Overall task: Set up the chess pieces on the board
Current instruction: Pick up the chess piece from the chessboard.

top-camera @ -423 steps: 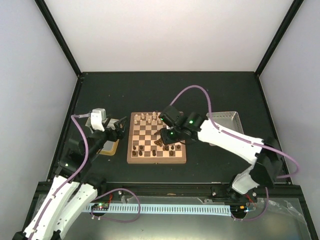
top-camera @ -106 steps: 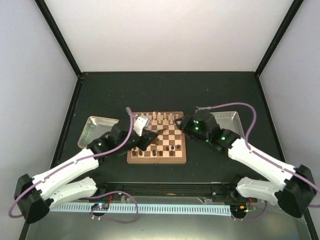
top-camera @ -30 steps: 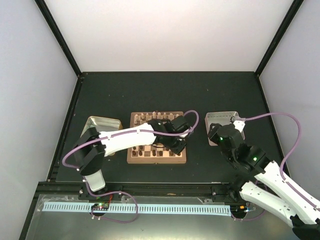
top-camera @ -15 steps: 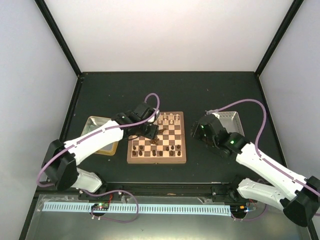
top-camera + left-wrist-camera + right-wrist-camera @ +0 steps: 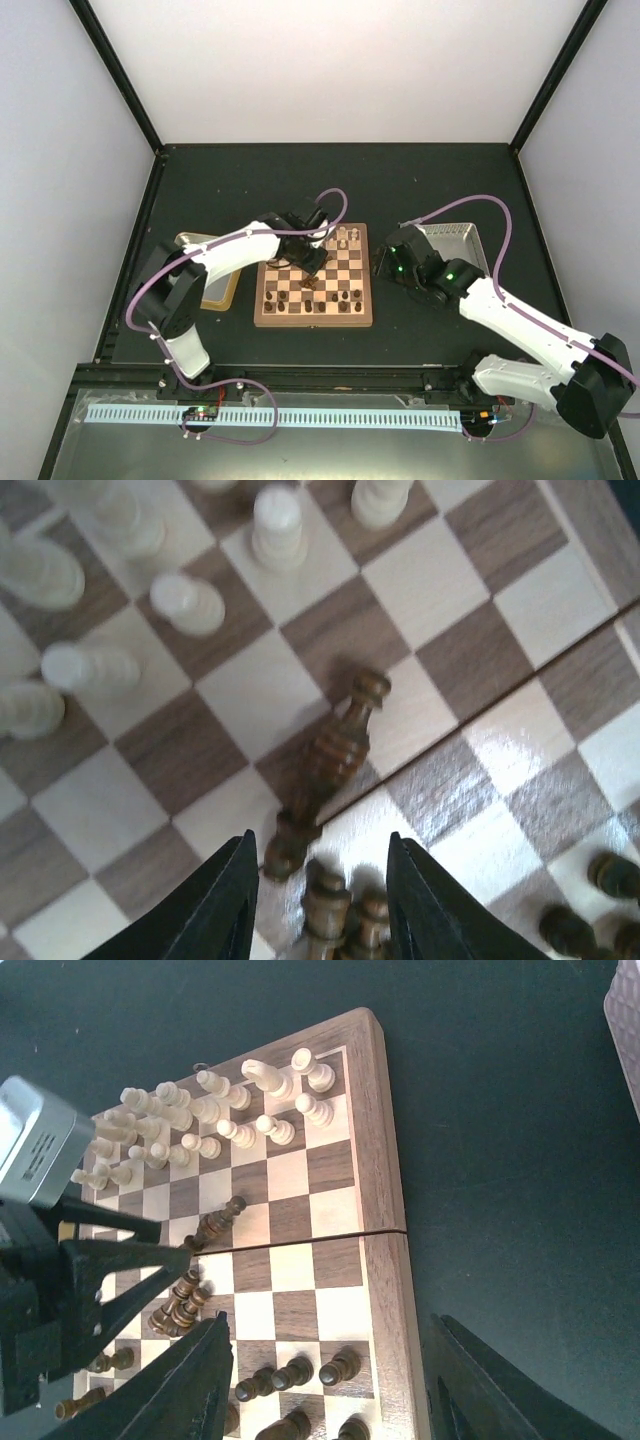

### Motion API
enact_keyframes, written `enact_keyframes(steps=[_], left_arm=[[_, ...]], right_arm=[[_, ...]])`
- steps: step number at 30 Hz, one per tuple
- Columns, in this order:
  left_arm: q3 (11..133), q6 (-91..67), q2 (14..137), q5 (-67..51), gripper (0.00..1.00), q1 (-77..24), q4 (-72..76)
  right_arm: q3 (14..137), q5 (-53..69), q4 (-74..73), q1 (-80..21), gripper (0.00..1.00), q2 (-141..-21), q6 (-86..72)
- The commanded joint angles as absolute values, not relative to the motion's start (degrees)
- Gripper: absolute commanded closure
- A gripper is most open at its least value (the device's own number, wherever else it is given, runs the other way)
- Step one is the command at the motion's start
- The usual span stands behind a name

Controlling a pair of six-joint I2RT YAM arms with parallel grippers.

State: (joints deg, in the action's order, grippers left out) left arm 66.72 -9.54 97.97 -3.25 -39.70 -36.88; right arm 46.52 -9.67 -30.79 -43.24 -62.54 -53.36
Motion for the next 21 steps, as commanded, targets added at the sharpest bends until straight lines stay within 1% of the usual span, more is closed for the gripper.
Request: enact_keyframes(steps=[1, 7, 13, 18, 21], left_arm=[[72.01, -4.80, 101.32, -3.11, 0.63, -39.21, -35.81], [73.69, -3.34, 104.49, -2.36, 0.64, -39.20, -35.82], [73.52, -3.25, 106.29, -3.76, 0.68, -39.20, -34.93], [73.52, -2.74, 107.02, -3.47, 0.74, -39.21, -34.03], [73.65, -2.36, 107.68, -3.28, 0.76, -39.29, -34.10]], right_arm=[[48.49, -9.19, -30.22, -43.06, 0.47, -62.74, -51.73], [47.98, -9.76, -31.34, -43.04, 0.47, -62.11, -51.75], [47.23, -10.15, -31.18, -43.02, 0.47, -61.42, -52.72], [47.29, -10.22, -31.31, -43.04, 0.47, -61.41, -52.57], [47.38, -10.33, -31.42, -43.05, 0.47, -61.25, -52.73]])
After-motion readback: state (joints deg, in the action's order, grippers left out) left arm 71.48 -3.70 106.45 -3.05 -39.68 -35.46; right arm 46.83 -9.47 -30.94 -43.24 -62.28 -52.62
